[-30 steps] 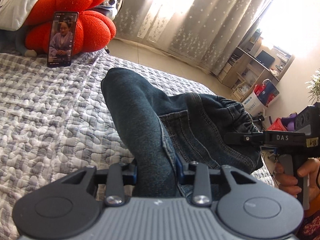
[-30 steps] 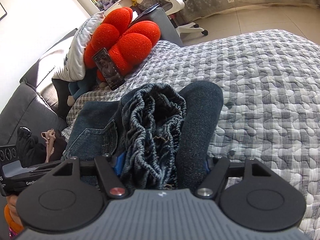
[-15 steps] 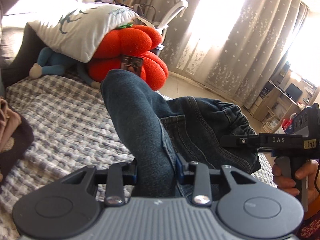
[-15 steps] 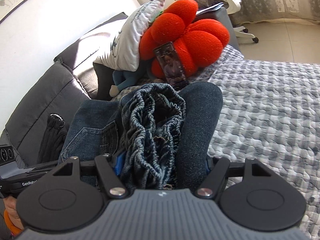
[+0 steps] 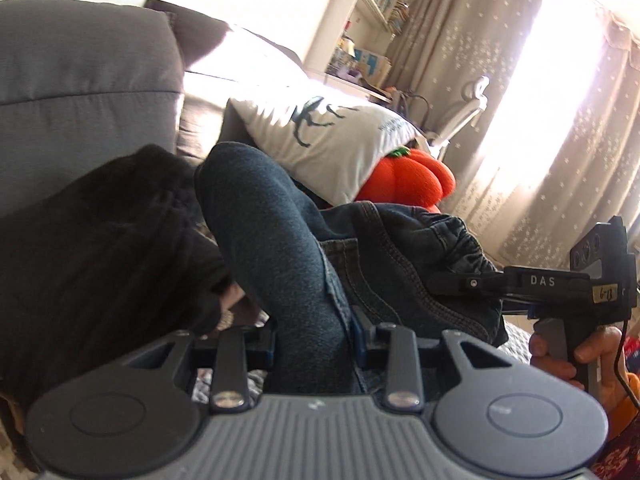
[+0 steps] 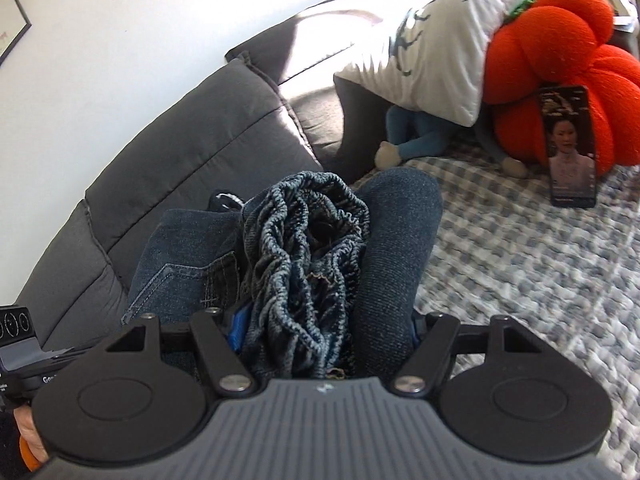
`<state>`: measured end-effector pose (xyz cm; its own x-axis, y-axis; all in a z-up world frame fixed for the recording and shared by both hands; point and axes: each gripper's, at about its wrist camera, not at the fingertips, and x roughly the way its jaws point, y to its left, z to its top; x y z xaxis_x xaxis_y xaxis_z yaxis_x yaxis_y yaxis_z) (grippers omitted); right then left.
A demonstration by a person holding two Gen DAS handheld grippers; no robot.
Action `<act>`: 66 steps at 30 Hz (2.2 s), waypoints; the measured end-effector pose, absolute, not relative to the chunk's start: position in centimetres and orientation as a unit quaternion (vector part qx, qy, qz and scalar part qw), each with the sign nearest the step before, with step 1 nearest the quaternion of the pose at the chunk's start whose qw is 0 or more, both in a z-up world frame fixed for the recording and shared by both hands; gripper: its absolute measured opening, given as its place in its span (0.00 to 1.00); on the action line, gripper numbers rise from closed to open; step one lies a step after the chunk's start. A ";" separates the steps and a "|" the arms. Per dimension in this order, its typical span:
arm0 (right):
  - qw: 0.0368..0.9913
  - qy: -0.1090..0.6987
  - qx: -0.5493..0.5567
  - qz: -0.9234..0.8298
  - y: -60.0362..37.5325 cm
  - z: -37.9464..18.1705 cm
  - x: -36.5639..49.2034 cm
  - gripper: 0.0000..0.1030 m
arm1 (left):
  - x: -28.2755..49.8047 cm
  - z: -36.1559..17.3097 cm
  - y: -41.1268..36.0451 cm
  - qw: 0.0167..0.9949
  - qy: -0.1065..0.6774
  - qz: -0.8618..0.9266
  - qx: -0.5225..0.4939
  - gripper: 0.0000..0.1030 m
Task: Fold clothes
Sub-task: 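Carry the folded jeans with both grippers toward the clothes pile on the sofa, then lower the jeans onto the clothes stack and open both grippers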
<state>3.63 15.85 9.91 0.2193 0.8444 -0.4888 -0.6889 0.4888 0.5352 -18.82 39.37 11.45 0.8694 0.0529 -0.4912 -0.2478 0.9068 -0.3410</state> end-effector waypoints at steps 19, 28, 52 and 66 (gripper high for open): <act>0.681 0.336 0.036 0.649 36.3 16.8 5.0 0.69 | -25.6 13.7 49.3 0.930 0.099 0.250 -0.251 0.32; 0.716 0.320 -0.047 0.619 41.2 9.8 5.0 0.82 | -26.3 2.8 52.2 0.893 0.107 0.280 -0.335 0.53; 0.766 0.242 -0.001 0.595 31.8 14.2 2.1 0.95 | -22.3 6.8 51.3 0.901 0.171 0.362 -0.166 0.76; 0.775 0.249 -0.003 0.581 24.9 11.1 -1.5 1.00 | -22.9 8.7 41.1 0.877 0.198 0.386 -0.207 0.98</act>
